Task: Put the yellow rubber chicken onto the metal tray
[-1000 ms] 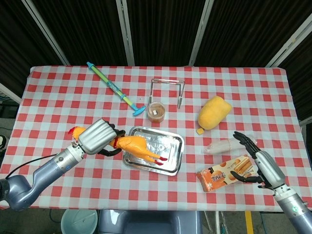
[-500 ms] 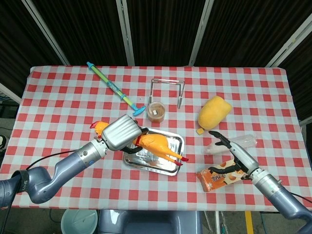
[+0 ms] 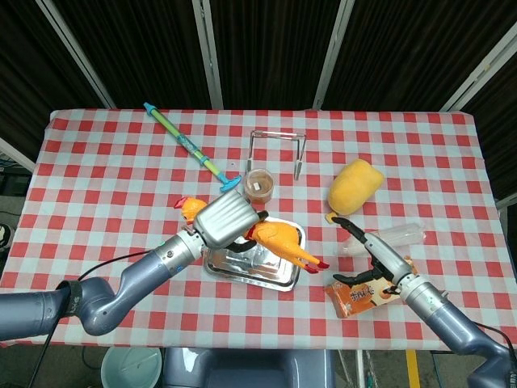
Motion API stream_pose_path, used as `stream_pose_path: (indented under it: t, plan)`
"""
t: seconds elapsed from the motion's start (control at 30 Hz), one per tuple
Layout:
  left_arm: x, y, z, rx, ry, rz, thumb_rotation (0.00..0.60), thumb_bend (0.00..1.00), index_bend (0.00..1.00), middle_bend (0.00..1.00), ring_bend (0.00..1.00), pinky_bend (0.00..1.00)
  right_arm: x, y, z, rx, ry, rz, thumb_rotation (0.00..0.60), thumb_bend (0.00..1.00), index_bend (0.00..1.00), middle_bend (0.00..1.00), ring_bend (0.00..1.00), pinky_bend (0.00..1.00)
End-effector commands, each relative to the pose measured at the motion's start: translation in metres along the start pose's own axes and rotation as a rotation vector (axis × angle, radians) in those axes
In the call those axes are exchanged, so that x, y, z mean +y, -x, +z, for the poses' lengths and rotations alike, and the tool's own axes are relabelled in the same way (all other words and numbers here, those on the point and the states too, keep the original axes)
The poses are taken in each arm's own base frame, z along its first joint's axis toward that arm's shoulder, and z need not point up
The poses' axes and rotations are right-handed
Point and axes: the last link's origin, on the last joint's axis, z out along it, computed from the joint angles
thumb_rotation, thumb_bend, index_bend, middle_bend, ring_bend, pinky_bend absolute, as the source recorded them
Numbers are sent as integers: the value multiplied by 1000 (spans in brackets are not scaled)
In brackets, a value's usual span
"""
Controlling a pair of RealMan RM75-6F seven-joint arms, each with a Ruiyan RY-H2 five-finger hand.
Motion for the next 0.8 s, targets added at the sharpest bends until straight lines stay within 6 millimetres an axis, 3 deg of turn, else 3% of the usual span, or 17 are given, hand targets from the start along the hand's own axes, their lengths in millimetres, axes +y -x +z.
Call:
stream_pose_path:
  t: [0.03, 0.4, 0.8]
  plan:
    - [12, 2, 12, -10, 6, 10, 600, 716, 615, 689, 614, 716, -7, 5, 1, 13, -9, -11, 600, 239, 0, 60, 0, 27]
    - [40, 1, 41, -11, -7, 12, 600, 708, 609, 688, 614, 718, -18, 14, 11, 77, -18, -61, 600, 238, 0, 61, 0, 27]
    - [54, -2, 49, -6, -3, -2, 600, 707, 609, 690, 614, 719, -15, 20, 37, 143, 23, -145, 600, 238, 0, 60, 0, 27]
